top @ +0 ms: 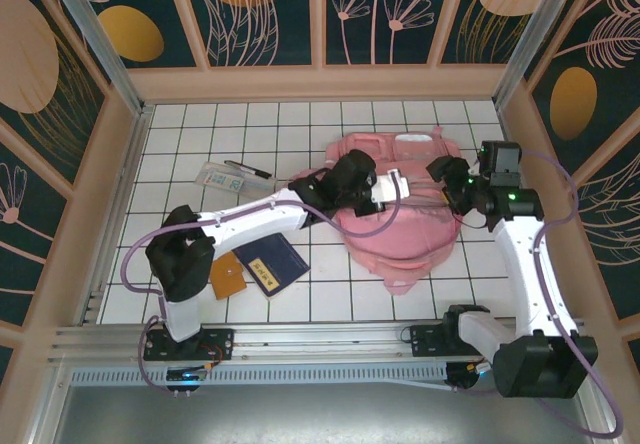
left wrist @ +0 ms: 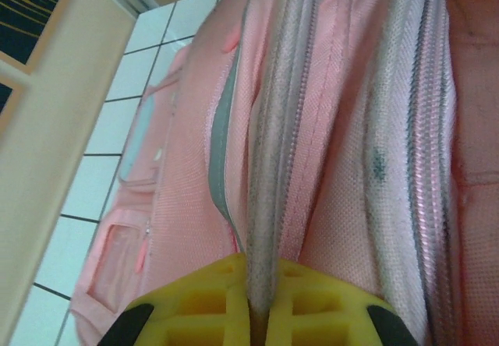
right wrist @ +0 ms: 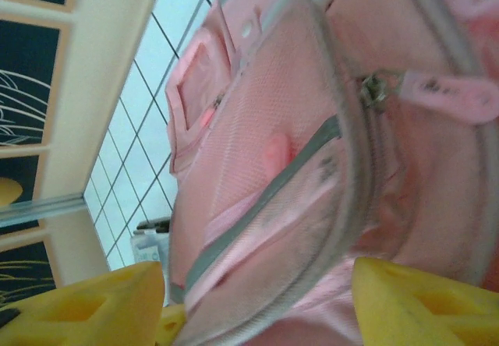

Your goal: Pack books, pencil case, and school supplies into a backpack

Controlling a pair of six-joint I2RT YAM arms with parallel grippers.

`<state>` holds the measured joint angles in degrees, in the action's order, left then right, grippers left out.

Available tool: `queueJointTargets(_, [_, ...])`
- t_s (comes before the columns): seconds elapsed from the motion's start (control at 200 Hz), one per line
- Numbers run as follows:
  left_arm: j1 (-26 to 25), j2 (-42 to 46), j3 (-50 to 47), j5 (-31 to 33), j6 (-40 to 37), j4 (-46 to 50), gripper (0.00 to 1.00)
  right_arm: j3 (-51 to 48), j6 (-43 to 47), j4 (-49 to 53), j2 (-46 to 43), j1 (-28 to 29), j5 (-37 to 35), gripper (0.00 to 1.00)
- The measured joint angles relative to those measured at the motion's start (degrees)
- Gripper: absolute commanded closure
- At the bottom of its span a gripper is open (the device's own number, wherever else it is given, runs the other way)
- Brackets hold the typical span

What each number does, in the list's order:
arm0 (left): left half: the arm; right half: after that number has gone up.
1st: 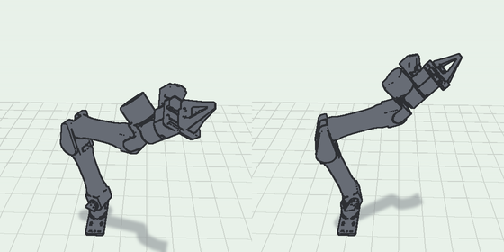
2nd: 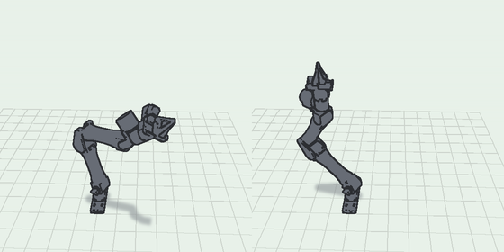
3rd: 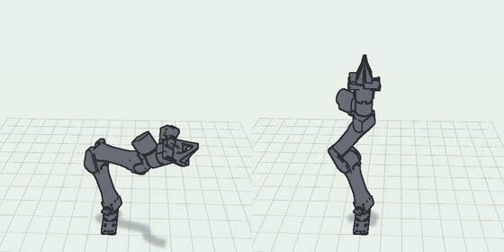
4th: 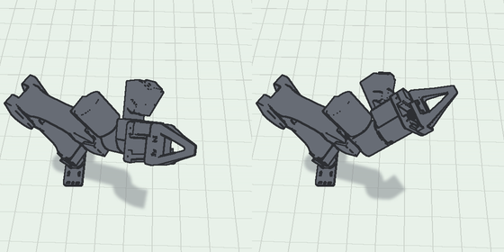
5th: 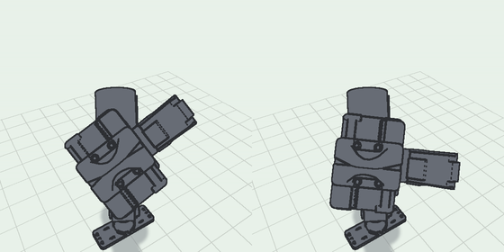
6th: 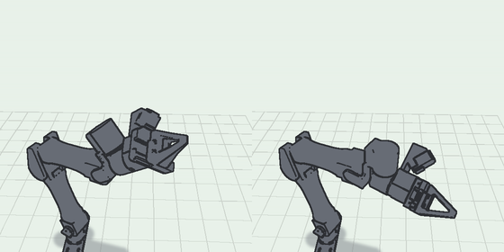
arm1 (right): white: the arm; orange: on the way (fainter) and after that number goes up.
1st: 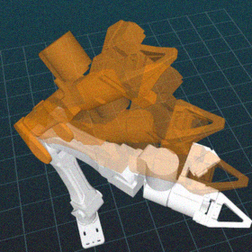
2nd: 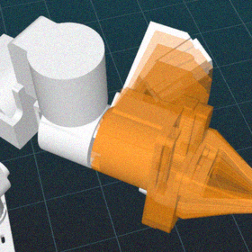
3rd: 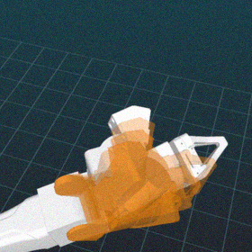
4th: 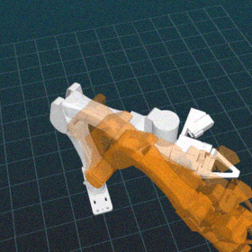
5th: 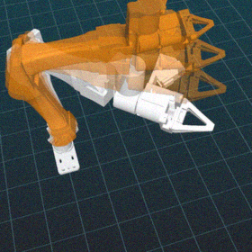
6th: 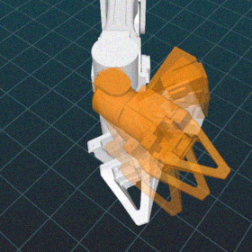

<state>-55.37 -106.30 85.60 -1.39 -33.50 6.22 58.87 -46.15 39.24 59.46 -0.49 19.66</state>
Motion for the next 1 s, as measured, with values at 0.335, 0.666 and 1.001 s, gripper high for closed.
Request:
queueJointTargets(0.335, [3.67, -2.4, 6.45, -3.8, -2.93, 2.86, 0.88, -1.07, 10.86, 5.27, -7.93, -0.7, -6.12, 0.2])
queueJointTargets(0.666, [3.52, -5.4, -0.61, -1.05, 3.8, -6.23, 0.58, -4.63, 18.99, 8.85, -8.72, 4.33, -3.48, 0.34])
queueJointTargets(1.001, [3.65, 11.45, -16.41, 1.66, 19.85, -3.28, 0.15, -5.44, 24.9, 5.53, 4.76, 23.34, 3.87, 0.35])
